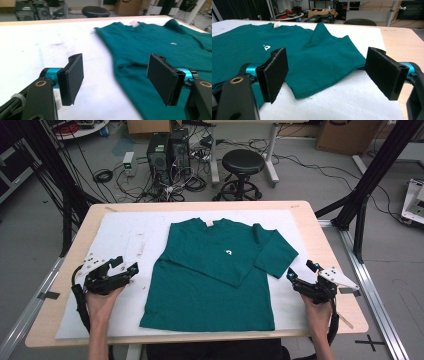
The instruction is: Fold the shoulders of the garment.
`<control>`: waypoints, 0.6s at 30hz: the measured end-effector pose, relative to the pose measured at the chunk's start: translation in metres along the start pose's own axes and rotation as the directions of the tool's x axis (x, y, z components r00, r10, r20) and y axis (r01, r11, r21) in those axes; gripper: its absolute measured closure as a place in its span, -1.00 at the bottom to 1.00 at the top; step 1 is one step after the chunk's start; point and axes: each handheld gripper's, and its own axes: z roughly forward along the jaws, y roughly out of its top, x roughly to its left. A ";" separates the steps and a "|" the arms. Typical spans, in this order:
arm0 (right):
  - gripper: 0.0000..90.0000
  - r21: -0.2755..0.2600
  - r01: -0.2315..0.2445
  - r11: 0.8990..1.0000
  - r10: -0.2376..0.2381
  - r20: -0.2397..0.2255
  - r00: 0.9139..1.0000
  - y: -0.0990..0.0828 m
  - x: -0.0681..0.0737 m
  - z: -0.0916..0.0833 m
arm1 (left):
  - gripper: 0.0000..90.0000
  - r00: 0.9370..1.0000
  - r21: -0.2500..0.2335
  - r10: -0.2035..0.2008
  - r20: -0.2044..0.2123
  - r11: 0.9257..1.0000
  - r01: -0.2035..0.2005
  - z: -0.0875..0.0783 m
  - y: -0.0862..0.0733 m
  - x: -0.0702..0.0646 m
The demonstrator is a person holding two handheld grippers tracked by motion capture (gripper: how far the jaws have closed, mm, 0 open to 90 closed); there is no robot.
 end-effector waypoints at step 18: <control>-0.57 0.045 -0.024 0.999 0.025 -0.015 1.000 0.003 0.004 0.002 | -0.33 0.998 -0.058 0.019 -0.065 0.998 -0.023 -0.001 -0.026 0.011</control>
